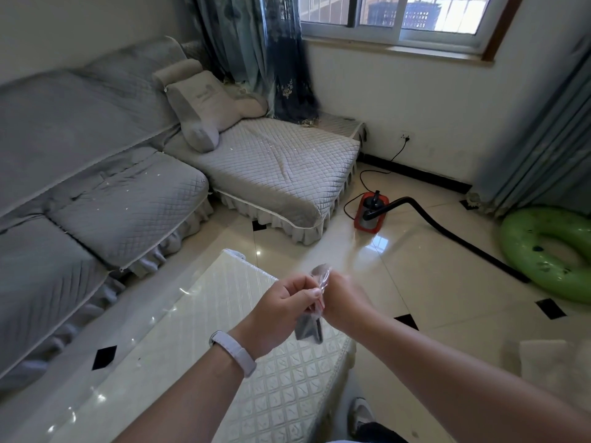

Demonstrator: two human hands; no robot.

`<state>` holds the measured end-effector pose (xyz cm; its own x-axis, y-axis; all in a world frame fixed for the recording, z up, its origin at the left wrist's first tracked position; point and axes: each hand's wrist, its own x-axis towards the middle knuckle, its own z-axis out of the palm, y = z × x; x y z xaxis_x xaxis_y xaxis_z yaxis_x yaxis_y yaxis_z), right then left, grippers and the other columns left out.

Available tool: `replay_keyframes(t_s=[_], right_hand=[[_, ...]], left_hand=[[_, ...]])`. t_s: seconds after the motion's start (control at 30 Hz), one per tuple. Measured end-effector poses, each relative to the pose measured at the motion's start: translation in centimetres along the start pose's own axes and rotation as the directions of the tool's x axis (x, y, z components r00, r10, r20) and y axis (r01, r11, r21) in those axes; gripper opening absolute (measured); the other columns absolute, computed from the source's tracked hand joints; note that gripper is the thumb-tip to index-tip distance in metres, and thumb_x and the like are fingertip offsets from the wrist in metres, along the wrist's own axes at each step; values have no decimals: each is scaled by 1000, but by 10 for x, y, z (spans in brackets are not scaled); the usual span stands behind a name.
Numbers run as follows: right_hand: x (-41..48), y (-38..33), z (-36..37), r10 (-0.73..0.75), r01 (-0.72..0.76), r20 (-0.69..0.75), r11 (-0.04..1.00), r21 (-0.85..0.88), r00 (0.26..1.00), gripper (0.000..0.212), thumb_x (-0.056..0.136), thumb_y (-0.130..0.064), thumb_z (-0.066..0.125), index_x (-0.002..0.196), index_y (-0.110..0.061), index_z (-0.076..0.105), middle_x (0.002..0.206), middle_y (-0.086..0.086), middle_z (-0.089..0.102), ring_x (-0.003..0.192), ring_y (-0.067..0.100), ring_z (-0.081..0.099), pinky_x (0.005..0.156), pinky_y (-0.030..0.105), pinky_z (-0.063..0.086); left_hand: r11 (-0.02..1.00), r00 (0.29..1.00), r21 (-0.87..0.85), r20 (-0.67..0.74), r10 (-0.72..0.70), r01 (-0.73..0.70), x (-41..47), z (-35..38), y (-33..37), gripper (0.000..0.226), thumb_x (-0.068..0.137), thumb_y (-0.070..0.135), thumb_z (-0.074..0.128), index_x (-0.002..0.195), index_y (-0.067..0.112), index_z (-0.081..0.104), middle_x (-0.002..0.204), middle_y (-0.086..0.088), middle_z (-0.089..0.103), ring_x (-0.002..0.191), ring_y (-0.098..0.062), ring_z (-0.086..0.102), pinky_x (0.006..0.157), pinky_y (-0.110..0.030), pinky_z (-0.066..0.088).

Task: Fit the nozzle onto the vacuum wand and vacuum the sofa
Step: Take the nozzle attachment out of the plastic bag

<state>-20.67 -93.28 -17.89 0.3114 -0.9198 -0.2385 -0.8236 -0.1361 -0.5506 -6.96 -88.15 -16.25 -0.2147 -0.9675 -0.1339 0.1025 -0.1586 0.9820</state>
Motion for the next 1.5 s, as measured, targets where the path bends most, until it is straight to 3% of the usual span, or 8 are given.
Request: replay_keyframes(t_s=[0.27,0.57,0.77,0.87,1.1,1.2,1.37,1.5], right_hand=[[-3,-11,4,25,-18,-19,957,288,1000,15,85,-20,63,98,-22,56,81,-5,63,75,15,61,67,33,53],[-6,-14,-26,30,-19,-22,918,396,999,17,88,-22,70,91,-35,59,82,-10,65,72,10,64,68,32,58],[1,-22,-37,33,-1,-56,869,495,998,26,86,-18,74,86,-38,57,84,-4,63,65,11,57,55,24,48],[4,-23,-36,56,-27,-44,863,504,997,20,85,-20,74,91,-30,59,86,-1,64,65,13,57,55,24,48],[8,-19,-41,63,-64,19,868,492,998,10,85,-18,71,87,-20,62,80,4,65,63,17,60,55,32,52],[7,-19,-42,42,-30,-12,863,504,999,16,83,-27,79,80,-30,63,80,0,65,63,19,59,60,43,57],[2,-22,-50,-51,126,-171,876,466,984,19,83,-32,79,84,-39,61,105,-15,52,92,4,56,74,19,46],[-3,-29,-72,0,225,-323,717,659,946,14,87,-18,75,89,-24,63,96,-3,66,90,13,62,82,35,51]], left_hand=[[999,999,-49,-41,16,-18,-2,-4,0,20,82,22,64,78,3,64,73,-9,63,69,-18,58,72,-26,50],[995,843,-6,-531,-88,100,-5,-23,-28,22,98,31,57,93,11,65,90,1,66,89,-17,60,80,-31,46],[915,897,-295,-264,-355,276,3,-15,-39,50,97,50,48,121,11,67,118,-16,70,108,-29,66,98,-50,49],[871,913,-392,-150,-379,297,7,-8,-36,47,103,43,41,121,8,66,107,-14,72,97,-29,69,83,-41,53],[852,940,-499,-192,-283,155,14,-11,-34,23,102,24,48,110,4,57,79,-14,55,57,-19,53,47,-26,37],[838,920,-526,-241,-308,143,14,-13,-33,17,102,14,46,102,7,62,73,-7,60,54,-14,50,46,-24,39],[812,889,-560,-272,-368,165,10,-19,-35,20,103,12,47,110,10,65,70,0,62,49,-10,53,42,-21,43],[783,885,-603,-270,-380,152,10,-26,-38,28,104,16,47,125,9,63,59,5,60,44,-7,54,40,-20,42]])
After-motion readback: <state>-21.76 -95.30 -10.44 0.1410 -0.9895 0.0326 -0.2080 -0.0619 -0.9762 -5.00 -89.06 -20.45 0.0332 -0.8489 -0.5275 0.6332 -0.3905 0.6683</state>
